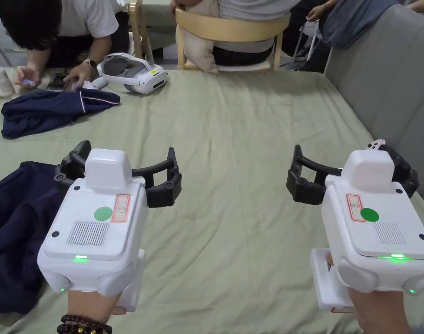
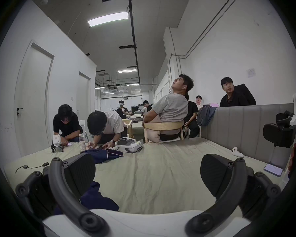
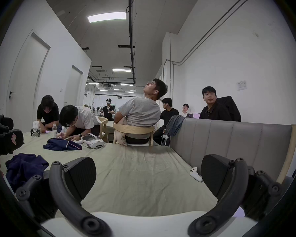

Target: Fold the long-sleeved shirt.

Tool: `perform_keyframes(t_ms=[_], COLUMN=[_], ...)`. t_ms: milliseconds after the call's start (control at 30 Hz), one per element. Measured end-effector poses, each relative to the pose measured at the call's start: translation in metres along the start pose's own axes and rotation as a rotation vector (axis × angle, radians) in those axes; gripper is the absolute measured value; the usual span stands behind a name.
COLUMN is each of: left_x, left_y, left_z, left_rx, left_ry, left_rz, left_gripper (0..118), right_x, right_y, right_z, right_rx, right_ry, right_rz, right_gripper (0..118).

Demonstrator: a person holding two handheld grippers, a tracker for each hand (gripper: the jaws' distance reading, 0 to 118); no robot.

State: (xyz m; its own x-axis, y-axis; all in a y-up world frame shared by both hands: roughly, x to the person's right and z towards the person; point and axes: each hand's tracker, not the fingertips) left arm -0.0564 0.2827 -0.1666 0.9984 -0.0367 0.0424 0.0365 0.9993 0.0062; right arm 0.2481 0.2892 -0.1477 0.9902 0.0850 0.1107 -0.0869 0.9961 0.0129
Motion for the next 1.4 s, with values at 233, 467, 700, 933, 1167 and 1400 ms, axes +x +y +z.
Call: perform_keyframes(t_ms=[233,467,700,933,1167,1400], left_x=[-0.0010,-0.0001,0.0000,-0.0011,-0.0003,0.0009], left_y=[-0.0001,-0.0002,0.0001,-0.0001,0.0018,0.0009], left_z=[0.0014,0.0018,0.0015,0.0022,0.0030,0.0033], left_rx=[0.010,0.015,0.016,0.015,0.016,0.021], left_ry=[0.006,0.006,0.006,0.008,0.007,0.009], left_rz=[-0.007,-0.013,-0.013,-0.011,-0.008,-0.017], left_gripper=[111,111,111,111,111,111], right_x=[-0.0005,-0.0004,-0.0004,-0.0004,-0.0008,0.0003], right_y=[-0.0003,-0.0004,-0.0008,-0.0014,-0.0021,-0.0022], right_z=[0.0005,0.0006,0.0008,0.0009,0.0013,0.0020], right_rx=[-0.001,-0.001,-0.004,-0.006,-0.009,-0.008], right_ry=[0.000,0.002,0.003,0.004,0.004,0.001], right_rz=[0.002,0.002,0.004,0.006,0.015,0.013], right_gripper=[118,118,118,118,118,118])
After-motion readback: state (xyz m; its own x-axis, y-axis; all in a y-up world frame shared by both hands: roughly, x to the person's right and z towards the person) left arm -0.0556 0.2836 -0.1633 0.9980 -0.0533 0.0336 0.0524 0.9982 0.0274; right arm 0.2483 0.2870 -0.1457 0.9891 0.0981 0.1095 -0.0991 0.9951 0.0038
